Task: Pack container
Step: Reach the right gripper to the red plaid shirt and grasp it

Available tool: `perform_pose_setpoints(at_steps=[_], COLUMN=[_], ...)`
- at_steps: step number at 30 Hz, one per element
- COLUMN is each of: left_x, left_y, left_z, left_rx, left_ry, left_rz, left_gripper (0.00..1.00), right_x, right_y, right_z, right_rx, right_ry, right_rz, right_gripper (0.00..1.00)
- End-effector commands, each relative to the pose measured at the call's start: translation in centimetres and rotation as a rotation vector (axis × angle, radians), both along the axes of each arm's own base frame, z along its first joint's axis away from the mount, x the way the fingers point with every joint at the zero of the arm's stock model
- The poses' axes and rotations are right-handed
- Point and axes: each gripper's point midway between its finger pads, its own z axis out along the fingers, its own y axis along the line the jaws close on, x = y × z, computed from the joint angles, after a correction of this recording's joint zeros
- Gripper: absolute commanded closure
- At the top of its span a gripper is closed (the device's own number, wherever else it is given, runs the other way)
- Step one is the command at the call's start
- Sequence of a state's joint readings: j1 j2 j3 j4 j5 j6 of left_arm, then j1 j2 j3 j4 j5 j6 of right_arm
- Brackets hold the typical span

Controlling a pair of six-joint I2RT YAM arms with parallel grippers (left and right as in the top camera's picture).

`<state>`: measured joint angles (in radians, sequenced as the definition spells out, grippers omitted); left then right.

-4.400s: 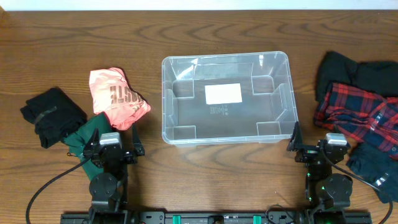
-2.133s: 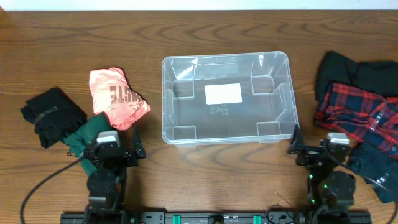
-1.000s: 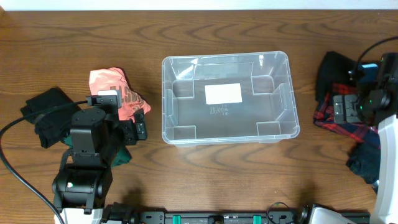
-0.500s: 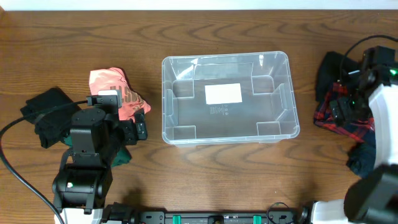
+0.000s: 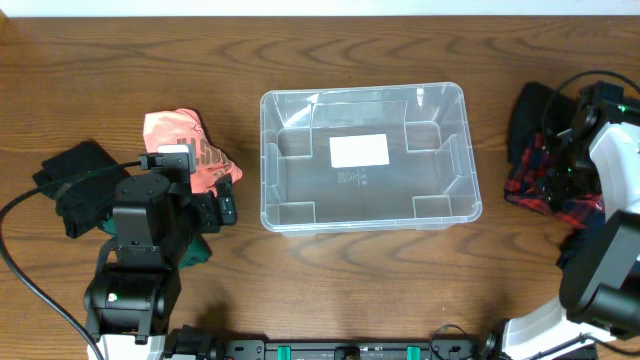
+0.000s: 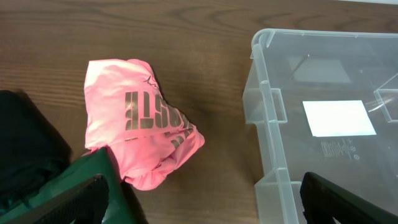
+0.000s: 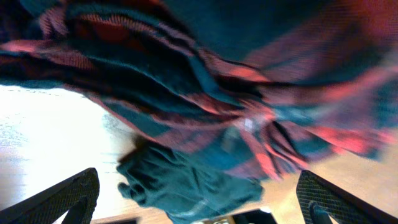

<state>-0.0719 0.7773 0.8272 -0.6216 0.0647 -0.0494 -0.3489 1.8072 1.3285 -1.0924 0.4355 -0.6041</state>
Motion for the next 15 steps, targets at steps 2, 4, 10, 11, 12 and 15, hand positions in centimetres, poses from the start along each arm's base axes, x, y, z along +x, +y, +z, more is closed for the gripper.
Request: perform_pose_setpoints(at_steps=[2,4,10,11,12,15], left_x=[0.2,0.2,0.2,0.2,0.2,0.2], left_y=[0.1,0.1,0.1,0.1,0.1,0.1], left_z=[1.1,1.1,1.1,1.1,1.1,1.1], left_rx=[-0.008,-0.008,-0.008,-0.008,-0.008,-0.008], left_ry=[-0.025,-0.025,-0.025,-0.025,-0.025,-0.025], left_rz=[0.006,0.006,0.006,0.006,0.006,0.006], left_gripper=[0.02,0.02,0.02,0.02,0.02,0.02], right_x=[-1.7,-2.1,-1.5,-1.1,-0.7,0.1], right_y=[0.4,0.6,0.2,-0.1,-0.2,-1.1], right_z=[-3.9,-5.3,-8.7,-8.9,-8.9,-8.4], right_rx=[0.094,0.103,0.073,0.058,0.048,-0.006], right_ry=[0.085,0.100,0.063,0.037,0.013,-0.044], right_rz=[-0.008,-0.009,-0.044,-0.069,-0.087,-0.136], right_gripper=[0.01,0.01,0.02,0.08,0.17,0.62])
